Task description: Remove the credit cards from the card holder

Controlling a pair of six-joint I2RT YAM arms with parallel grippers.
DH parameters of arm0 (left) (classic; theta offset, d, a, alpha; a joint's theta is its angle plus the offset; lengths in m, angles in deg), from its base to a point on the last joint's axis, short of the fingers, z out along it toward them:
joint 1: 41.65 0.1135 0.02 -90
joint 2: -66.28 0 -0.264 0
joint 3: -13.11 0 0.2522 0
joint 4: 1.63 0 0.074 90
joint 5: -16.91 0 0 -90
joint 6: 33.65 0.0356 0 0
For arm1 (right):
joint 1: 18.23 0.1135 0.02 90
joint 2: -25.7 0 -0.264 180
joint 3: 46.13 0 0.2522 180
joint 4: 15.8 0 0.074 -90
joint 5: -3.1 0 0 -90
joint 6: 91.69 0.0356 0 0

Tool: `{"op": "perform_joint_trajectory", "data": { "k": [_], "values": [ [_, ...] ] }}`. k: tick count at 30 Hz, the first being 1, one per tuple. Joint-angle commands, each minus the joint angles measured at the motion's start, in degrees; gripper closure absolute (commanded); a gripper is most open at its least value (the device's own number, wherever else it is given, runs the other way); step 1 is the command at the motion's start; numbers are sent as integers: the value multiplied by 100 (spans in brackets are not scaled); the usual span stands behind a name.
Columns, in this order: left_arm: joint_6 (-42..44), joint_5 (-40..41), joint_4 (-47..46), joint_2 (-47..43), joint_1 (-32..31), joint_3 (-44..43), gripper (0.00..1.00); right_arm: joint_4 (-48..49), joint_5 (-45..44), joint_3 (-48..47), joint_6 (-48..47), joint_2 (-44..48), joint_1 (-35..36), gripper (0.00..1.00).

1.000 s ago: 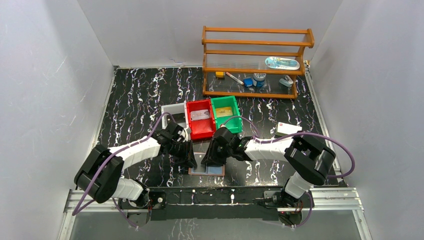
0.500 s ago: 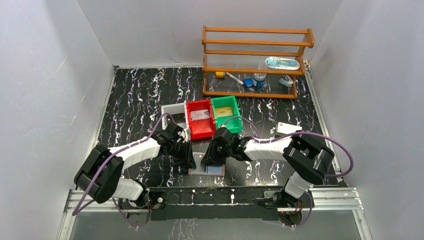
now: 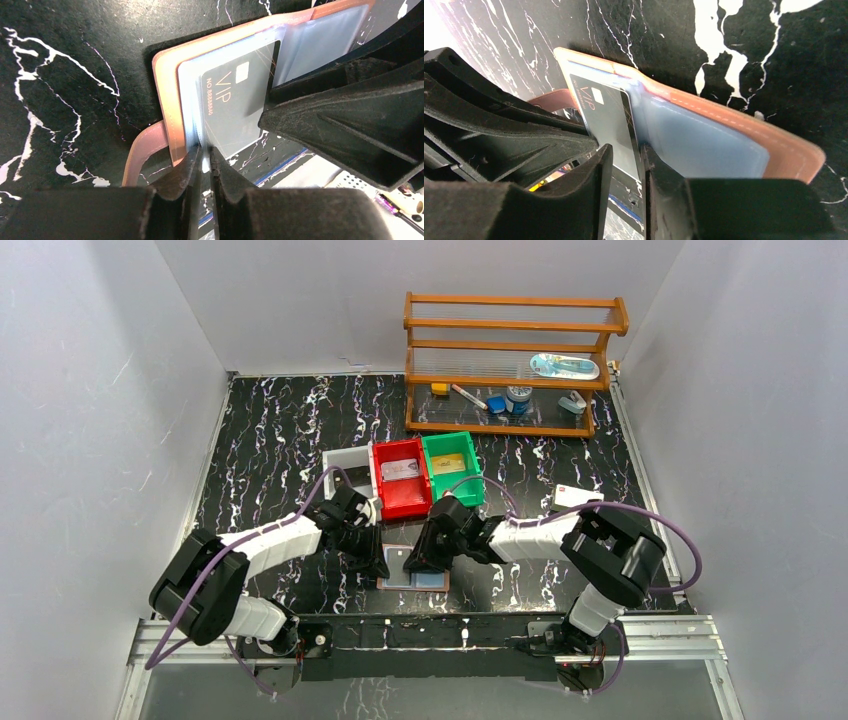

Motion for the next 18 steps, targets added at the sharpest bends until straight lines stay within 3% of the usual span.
{"op": "perform_joint_trajectory", "data": {
  "k": [1, 3, 6, 8, 16, 18],
  "values": [
    [64, -1, 152, 119, -118, 36, 93, 906, 312, 191, 272, -75, 18, 68],
    [51, 1, 133, 107, -138, 53, 94, 966, 287, 225, 275, -23, 18, 74],
    [59, 39, 132, 125, -136, 78, 96, 1169, 185, 442, 317, 207, 1, 94],
    [39, 71, 132, 128, -136, 97, 98, 1169, 90, 660, 343, 399, -41, 100],
    [-6, 128, 167, 7, -136, 124, 100, 793, -48, 1012, 346, 816, -218, 100],
    [-40, 141, 186, -123, -137, 93, 96, 777, 16, 970, 336, 734, -224, 100]
  ]
}}
